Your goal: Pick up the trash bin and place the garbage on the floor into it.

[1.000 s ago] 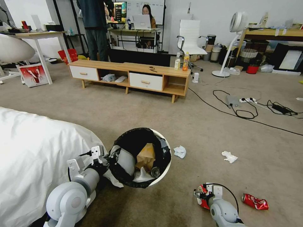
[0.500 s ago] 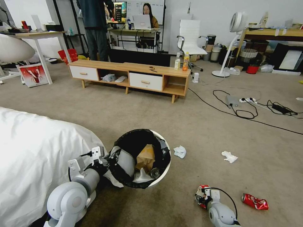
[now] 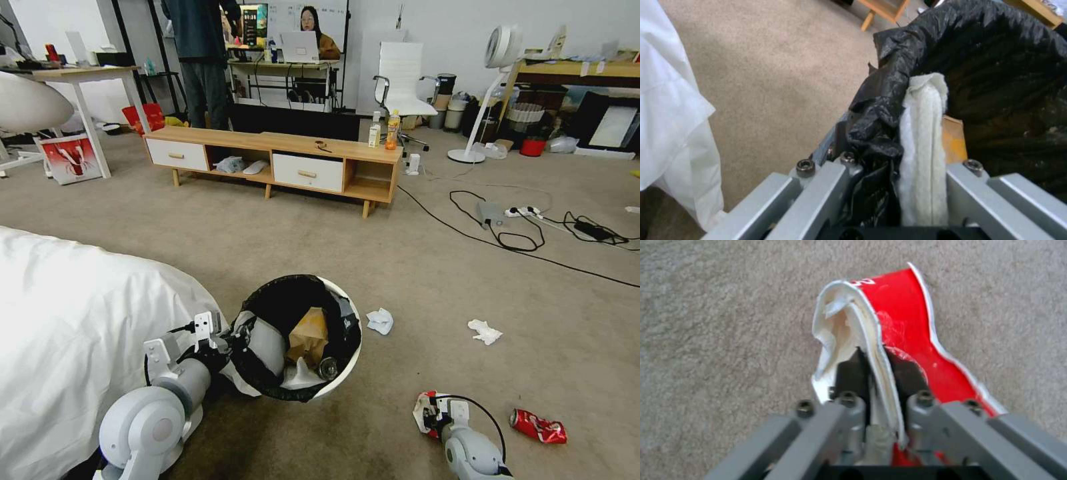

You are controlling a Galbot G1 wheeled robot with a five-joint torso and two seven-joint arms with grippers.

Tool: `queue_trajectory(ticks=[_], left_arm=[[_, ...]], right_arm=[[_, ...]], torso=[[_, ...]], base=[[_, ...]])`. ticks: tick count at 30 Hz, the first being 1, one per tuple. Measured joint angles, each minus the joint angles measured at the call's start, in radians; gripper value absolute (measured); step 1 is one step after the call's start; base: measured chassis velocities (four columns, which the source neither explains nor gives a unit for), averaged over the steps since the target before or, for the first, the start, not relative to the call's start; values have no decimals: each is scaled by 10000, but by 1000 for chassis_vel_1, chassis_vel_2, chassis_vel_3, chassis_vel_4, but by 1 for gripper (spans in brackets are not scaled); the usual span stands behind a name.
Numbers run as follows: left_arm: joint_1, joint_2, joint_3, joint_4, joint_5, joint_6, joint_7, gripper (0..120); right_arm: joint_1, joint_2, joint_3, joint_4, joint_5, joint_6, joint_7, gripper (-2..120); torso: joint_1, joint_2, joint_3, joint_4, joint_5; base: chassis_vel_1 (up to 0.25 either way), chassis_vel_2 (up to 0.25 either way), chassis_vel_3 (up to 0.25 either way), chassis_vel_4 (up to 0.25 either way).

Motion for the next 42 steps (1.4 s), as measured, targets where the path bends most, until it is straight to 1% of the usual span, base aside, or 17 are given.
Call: queue_trajectory(ticks=[1, 11, 16, 19, 21, 22, 25, 26, 29, 30, 32, 33, 35, 36, 38, 39, 42], left_arm=[[-14, 1, -15, -6, 2, -1, 0, 7], [-21, 2, -24, -52, 2, -2, -6, 7], [-26, 0, 32, -53, -24, -2, -40, 7], [-39, 33, 60, -45, -79, -2, -83, 7], [-41, 108, 65, -8, -139, -2, -108, 7], [-41, 108, 65, -8, -139, -2, -108, 7], [-26, 207, 64, 49, -183, 1, -124, 7], [-26, 207, 64, 49, -183, 1, -124, 7], [-32, 225, 118, 157, -187, 8, -127, 7], [-32, 225, 118, 157, -187, 8, -127, 7], [-74, 200, 183, 248, -174, 11, -133, 7], [-74, 200, 183, 248, -174, 11, -133, 7], [-83, 200, 241, 296, -164, 15, -134, 7], [-83, 200, 241, 296, -164, 15, -134, 7], [-76, 244, 317, 369, -163, 27, -141, 7], [-53, 300, 371, 413, -176, 39, -159, 7], [-41, 328, 402, 427, -209, 51, -189, 7]], right_arm=[[-4, -2, -4, 42, -7, 14, 0, 0], [-295, -516, 251, 1185, 193, 127, 61, 0], [-440, -877, 713, 1879, 169, 432, 83, 0], [-402, -1012, 1056, 2094, -20, 780, 63, 0], [-252, -1147, 1487, 2354, -215, 1330, -118, 0], [-252, -1147, 1487, 2354, -215, 1330, -118, 0], [-154, -1350, 1944, 2854, -681, 2139, -566, 0], [-154, -1350, 1944, 2854, -681, 2139, -566, 0], [-153, -1693, 2119, 4040, -635, 2637, -868, 0], [-153, -1693, 2119, 4040, -635, 2637, -868, 0], [-167, -1908, 2088, 5094, -460, 2917, -1067, 0], [-167, -1908, 2088, 5094, -460, 2917, -1067, 0], [-167, -2058, 1981, 5875, -316, 3167, -1247, 0], [-167, -2058, 1981, 5875, -316, 3167, -1247, 0], [-170, -2313, 1686, 6968, 81, 3861, -1844, 0], [-180, -2466, 1550, 7374, 358, 4526, -2678, 0], [-203, -2559, 1499, 7522, 482, 4847, -3093, 0]], torso=[[0, 0, 0, 0, 0], [0, 0, 0, 1, 1], [0, 0, 0, -1, 0], [0, 0, 0, -1, 1], [0, 0, 0, 0, 1], [0, 0, 0, 0, 1], [0, 0, 0, 0, 1], [0, 0, 0, 0, 1], [0, 0, 0, -1, 0], [0, 0, 0, -1, 0], [0, 0, 0, 0, -2], [0, 0, 0, 0, -2], [0, 0, 0, 1, -3], [0, 0, 0, 1, -3], [0, 0, 0, 1, -3], [0, 0, 0, 2, 0], [0, 0, 0, 2, -2]], base=[[0, 0, 0, 0], [0, 0, 0, 0], [0, 0, 0, 0], [0, 0, 0, 0], [0, 0, 0, 0], [0, 0, 0, 0], [0, 0, 0, 0], [0, 0, 0, 0], [0, 0, 0, 0], [0, 0, 0, 0], [0, 0, 0, 0], [0, 0, 0, 0], [0, 0, 0, 0], [0, 0, 0, 0], [0, 0, 0, 0], [0, 0, 0, 0], [0, 0, 0, 0]])
